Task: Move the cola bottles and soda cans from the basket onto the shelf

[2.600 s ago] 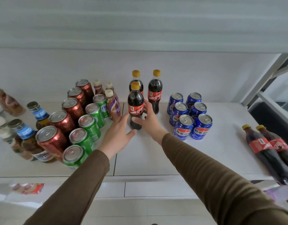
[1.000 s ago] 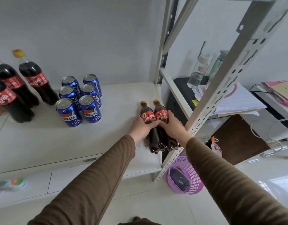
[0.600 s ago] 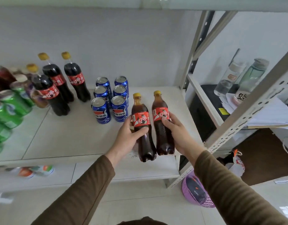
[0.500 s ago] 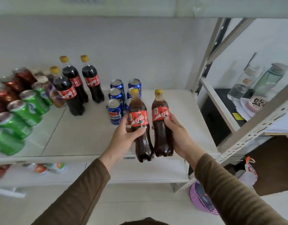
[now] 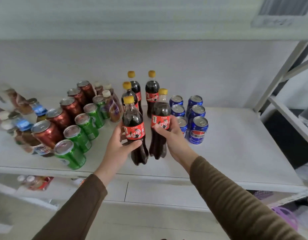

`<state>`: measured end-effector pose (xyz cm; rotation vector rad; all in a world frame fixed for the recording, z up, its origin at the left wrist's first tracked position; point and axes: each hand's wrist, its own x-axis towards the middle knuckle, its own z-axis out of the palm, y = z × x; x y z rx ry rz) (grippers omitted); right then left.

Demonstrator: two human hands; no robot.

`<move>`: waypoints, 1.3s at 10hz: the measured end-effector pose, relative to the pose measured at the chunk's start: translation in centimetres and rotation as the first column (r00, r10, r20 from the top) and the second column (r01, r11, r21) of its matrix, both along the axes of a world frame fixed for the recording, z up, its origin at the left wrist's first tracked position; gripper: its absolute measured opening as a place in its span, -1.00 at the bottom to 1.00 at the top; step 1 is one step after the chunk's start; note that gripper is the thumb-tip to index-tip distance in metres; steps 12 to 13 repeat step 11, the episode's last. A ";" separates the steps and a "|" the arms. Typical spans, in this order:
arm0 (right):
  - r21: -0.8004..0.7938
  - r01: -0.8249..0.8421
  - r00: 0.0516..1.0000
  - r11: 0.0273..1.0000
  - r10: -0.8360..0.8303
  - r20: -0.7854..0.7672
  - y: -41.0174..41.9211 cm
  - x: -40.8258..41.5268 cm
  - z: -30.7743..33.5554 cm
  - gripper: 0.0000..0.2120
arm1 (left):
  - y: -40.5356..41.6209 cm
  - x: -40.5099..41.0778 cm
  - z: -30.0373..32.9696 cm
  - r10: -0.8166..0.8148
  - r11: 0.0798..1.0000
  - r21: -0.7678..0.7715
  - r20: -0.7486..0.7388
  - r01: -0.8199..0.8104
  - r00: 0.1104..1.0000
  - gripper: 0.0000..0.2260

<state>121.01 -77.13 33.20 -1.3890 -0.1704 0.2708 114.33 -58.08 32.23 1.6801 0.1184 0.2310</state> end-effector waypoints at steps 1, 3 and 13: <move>-0.069 0.036 0.999 0.997 -0.034 0.041 2.4 2.1 -0.7 -0.53 | 1.8 1.3 -0.7 -0.002 1.000 -0.009 0.007 0.002 1.000 -0.29; -0.179 0.131 0.988 0.975 -0.114 0.104 5.1 6.3 -1.2 -0.39 | 4.3 4.1 -1.8 -0.015 0.999 0.032 0.008 0.015 1.000 -0.26; -0.285 0.175 0.983 0.942 -0.154 0.096 5.8 3.5 -0.4 -0.18 | 5.2 4.1 -3.0 -0.093 0.995 0.041 0.048 0.091 0.995 -0.12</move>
